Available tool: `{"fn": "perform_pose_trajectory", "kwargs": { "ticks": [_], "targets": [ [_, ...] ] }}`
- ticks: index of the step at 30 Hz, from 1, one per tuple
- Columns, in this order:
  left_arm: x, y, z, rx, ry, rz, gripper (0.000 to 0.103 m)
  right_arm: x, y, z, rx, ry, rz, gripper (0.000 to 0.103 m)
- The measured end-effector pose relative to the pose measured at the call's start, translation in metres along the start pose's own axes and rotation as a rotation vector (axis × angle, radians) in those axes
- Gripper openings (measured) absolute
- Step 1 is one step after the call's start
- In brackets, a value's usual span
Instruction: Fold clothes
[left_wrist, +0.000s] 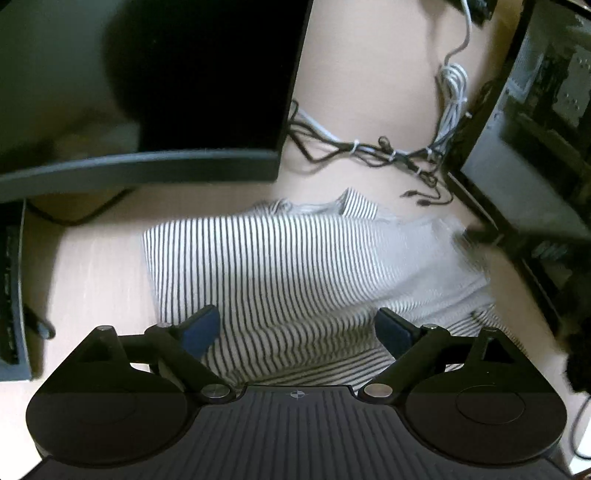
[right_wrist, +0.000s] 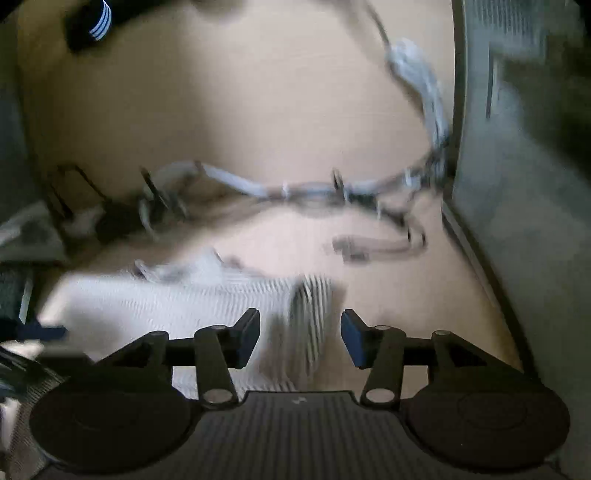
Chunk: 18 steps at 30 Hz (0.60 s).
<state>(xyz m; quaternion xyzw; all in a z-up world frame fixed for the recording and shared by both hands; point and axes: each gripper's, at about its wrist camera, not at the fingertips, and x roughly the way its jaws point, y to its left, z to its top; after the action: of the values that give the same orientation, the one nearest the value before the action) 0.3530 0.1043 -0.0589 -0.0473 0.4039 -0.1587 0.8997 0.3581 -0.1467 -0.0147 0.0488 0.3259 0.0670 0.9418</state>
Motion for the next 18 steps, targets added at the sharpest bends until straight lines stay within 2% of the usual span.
{"fn": "perform_pose_trajectory", "kwargs": {
  "ticks": [3,4,6,8,11,14,15,16,17,18],
  "targets": [
    [0.0,0.001,-0.005,0.013,-0.009,-0.002,0.099,-0.012,0.012,-0.004,0.006,-0.044,0.088,0.06],
    [0.001,0.0,-0.006,0.016,-0.011,-0.002,0.1,-0.006,0.018,-0.009,-0.011,-0.019,0.103,0.065],
    [0.002,-0.002,-0.008,0.019,-0.017,0.006,0.103,0.007,0.029,-0.021,-0.042,0.025,0.122,0.067],
    [0.002,-0.006,-0.01,0.036,-0.023,0.021,0.103,0.023,0.028,-0.037,-0.059,0.046,0.095,0.067],
    [0.005,-0.015,-0.013,0.066,-0.026,0.044,0.103,0.027,0.031,-0.048,-0.163,0.047,0.052,0.067],
    [0.007,-0.024,-0.011,0.053,-0.023,0.019,0.103,0.025,0.02,-0.051,-0.175,0.058,0.016,0.066],
    [0.008,-0.028,-0.012,0.055,-0.026,0.009,0.103,0.026,0.009,-0.053,-0.153,0.065,0.0,0.069],
    [0.009,-0.032,-0.012,0.058,-0.029,0.001,0.103,0.027,-0.007,-0.055,-0.094,0.082,-0.002,0.079],
    [0.011,-0.036,-0.012,0.062,-0.031,-0.008,0.103,0.028,-0.023,-0.057,-0.035,0.099,-0.003,0.083],
    [0.013,-0.04,-0.013,0.077,-0.032,-0.007,0.103,0.028,-0.035,-0.058,0.011,0.109,-0.008,0.082]
  ]
}}
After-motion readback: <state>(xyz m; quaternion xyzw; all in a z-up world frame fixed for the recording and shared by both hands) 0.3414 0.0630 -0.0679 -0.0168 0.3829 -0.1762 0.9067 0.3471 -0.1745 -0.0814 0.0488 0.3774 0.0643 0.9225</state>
